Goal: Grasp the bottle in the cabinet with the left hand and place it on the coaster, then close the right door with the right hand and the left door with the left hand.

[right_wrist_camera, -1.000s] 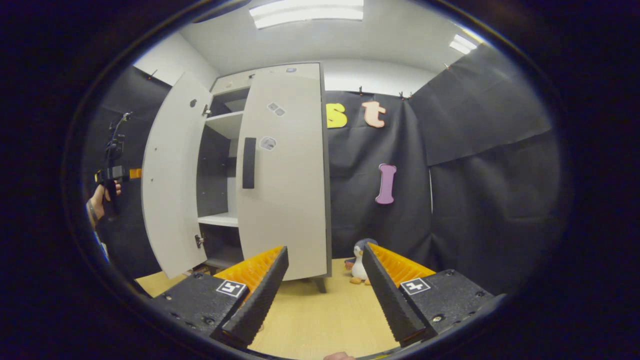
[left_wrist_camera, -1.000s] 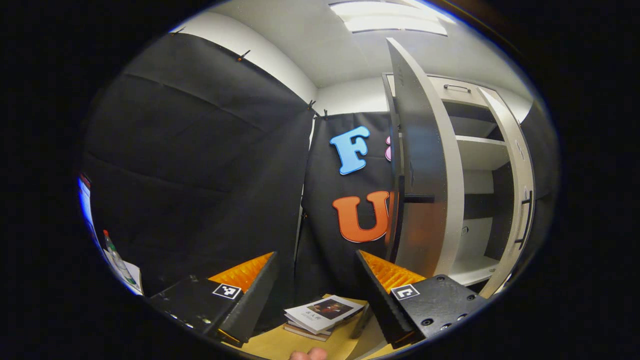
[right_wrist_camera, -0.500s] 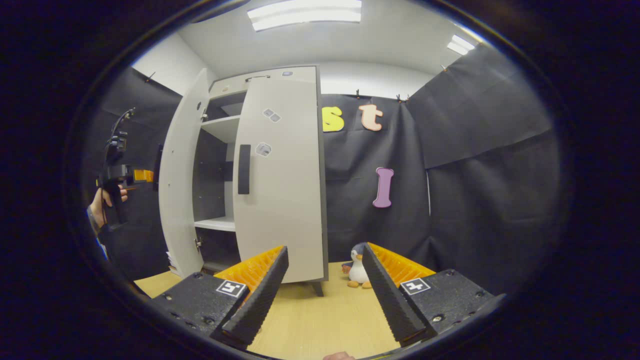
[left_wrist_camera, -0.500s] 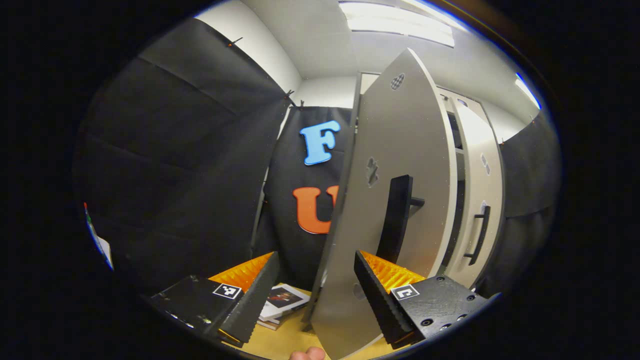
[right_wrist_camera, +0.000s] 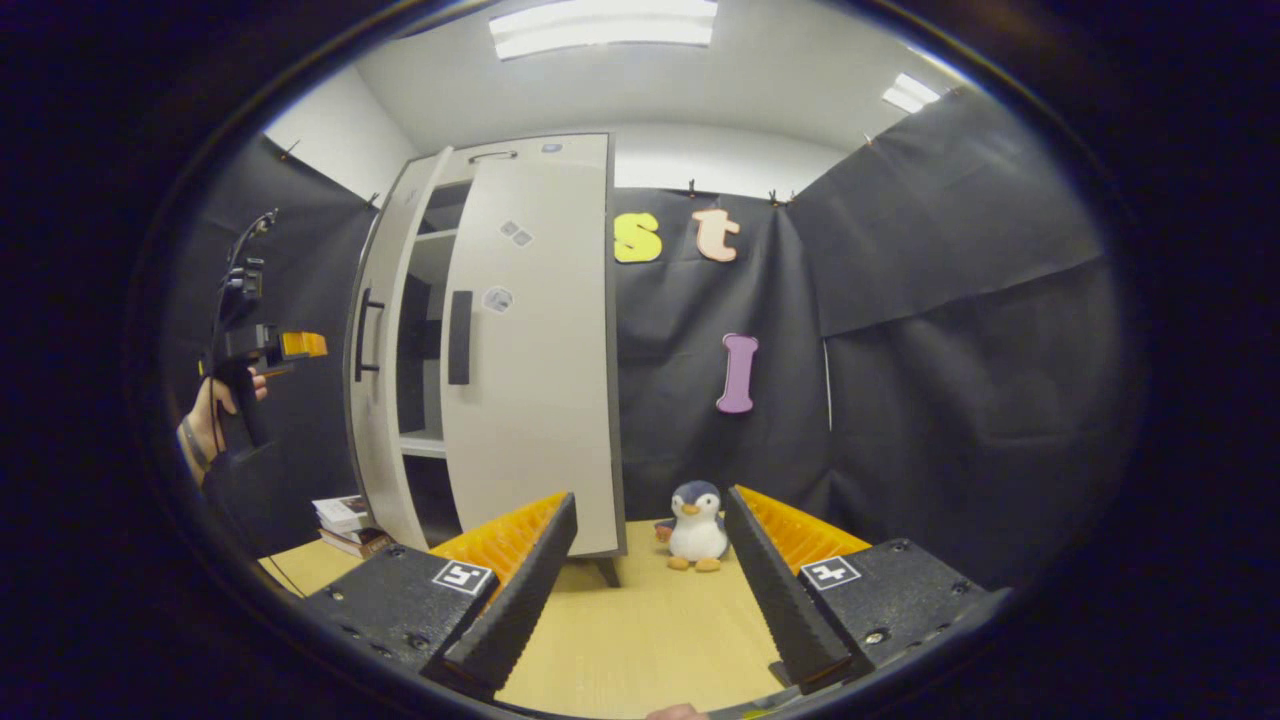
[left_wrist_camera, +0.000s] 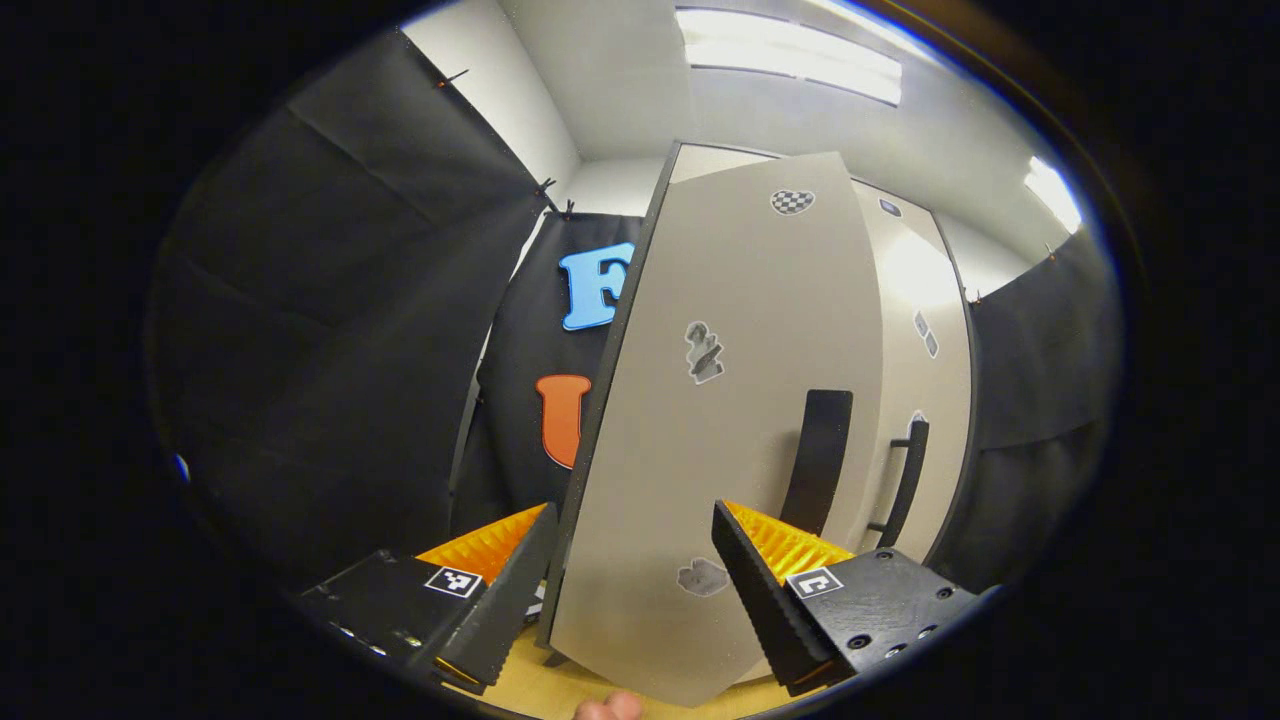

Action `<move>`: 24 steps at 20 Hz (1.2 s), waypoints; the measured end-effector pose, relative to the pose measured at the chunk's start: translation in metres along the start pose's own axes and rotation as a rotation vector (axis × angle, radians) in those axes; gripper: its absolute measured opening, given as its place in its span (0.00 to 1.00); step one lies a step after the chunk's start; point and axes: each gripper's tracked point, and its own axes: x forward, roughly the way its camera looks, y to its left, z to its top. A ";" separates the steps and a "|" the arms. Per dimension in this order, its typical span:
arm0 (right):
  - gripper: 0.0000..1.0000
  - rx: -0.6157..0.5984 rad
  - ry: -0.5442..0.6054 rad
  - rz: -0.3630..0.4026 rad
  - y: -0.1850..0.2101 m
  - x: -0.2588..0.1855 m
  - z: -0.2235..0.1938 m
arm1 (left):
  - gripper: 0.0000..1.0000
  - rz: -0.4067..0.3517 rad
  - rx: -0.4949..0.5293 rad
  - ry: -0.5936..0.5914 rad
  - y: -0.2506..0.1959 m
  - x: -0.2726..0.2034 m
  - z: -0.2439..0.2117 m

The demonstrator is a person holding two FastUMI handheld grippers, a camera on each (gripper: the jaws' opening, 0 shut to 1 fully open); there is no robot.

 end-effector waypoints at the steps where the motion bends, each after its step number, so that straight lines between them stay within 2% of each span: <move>1: 0.97 0.010 0.002 0.001 0.001 0.000 0.001 | 0.99 0.004 0.022 0.004 0.001 -0.003 -0.001; 5: 0.97 0.041 0.011 0.047 0.021 0.015 -0.006 | 0.99 -0.005 0.091 0.030 0.006 -0.039 -0.014; 6: 0.97 0.040 0.013 0.063 0.027 0.018 -0.007 | 0.95 -0.013 0.097 0.031 0.004 -0.046 -0.016; 7: 0.97 0.039 0.018 0.081 0.034 0.022 -0.008 | 0.95 -0.016 0.105 0.033 0.002 -0.054 -0.020; 8: 0.97 0.038 0.030 0.100 0.041 0.025 -0.011 | 0.99 -0.018 0.109 0.036 0.000 -0.061 -0.026; 9: 0.97 0.038 0.040 0.118 0.048 0.029 -0.014 | 0.95 -0.024 0.111 0.046 -0.003 -0.069 -0.033; 10: 0.97 0.036 0.049 0.134 0.054 0.033 -0.015 | 0.99 -0.025 0.110 0.061 -0.004 -0.077 -0.042; 11: 0.97 0.034 0.055 0.149 0.061 0.037 -0.016 | 0.95 -0.031 0.110 0.073 -0.006 -0.083 -0.051; 12: 0.97 0.036 0.056 0.162 0.067 0.040 -0.017 | 0.95 -0.028 0.113 0.080 -0.008 -0.090 -0.060; 13: 0.97 0.037 0.059 0.175 0.073 0.042 -0.017 | 0.99 -0.021 0.118 0.086 -0.008 -0.096 -0.067; 14: 0.97 0.040 0.060 0.187 0.077 0.043 -0.017 | 0.95 -0.015 0.123 0.089 -0.008 -0.101 -0.074; 15: 0.97 0.041 0.062 0.197 0.082 0.044 -0.018 | 0.99 -0.008 0.128 0.101 -0.008 -0.105 -0.083; 18: 0.97 0.029 0.074 0.220 0.092 0.042 -0.024 | 0.90 -0.024 0.141 0.145 -0.016 -0.118 -0.109; 19: 0.97 0.022 0.086 0.222 0.094 0.041 -0.028 | 0.95 -0.032 0.139 0.145 -0.020 -0.123 -0.114; 20: 0.93 0.016 0.101 0.228 0.096 0.040 -0.032 | 0.95 -0.036 0.136 0.142 -0.023 -0.127 -0.116; 21: 0.97 0.016 0.111 0.232 0.098 0.039 -0.034 | 0.95 -0.045 0.133 0.133 -0.029 -0.133 -0.119; 24: 0.97 0.017 0.134 0.225 0.100 0.039 -0.040 | 0.94 -0.075 0.152 0.111 -0.042 -0.143 -0.123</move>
